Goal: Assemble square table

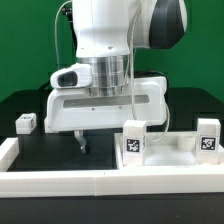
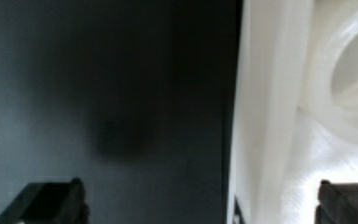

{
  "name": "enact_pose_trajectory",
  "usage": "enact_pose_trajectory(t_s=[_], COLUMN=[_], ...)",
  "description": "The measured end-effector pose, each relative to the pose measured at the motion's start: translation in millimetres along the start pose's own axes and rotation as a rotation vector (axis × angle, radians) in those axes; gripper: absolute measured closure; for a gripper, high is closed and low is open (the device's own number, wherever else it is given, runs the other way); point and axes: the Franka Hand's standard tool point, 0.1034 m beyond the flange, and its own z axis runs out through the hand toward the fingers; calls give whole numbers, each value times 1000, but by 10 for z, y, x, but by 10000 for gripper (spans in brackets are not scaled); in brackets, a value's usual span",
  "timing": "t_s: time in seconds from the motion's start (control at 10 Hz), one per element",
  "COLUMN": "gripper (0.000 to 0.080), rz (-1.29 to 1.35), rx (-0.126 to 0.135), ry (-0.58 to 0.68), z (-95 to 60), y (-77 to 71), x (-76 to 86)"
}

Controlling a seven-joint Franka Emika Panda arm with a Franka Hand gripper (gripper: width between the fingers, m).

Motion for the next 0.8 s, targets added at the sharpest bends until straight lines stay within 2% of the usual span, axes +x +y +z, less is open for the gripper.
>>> enact_pose_trajectory(t_s=[0.2, 0.3, 0.4, 0.5, 0.6, 0.8], gripper=[401, 401, 584, 714, 742, 742], rz=[0, 0, 0, -1, -1, -1], rx=[0, 0, 0, 0, 0, 0], ry=[1, 2, 2, 2, 1, 1], z=[-2, -3, -3, -3, -2, -2], y=[-4, -4, -4, -4, -2, -2], x=[5, 7, 7, 6, 3, 3])
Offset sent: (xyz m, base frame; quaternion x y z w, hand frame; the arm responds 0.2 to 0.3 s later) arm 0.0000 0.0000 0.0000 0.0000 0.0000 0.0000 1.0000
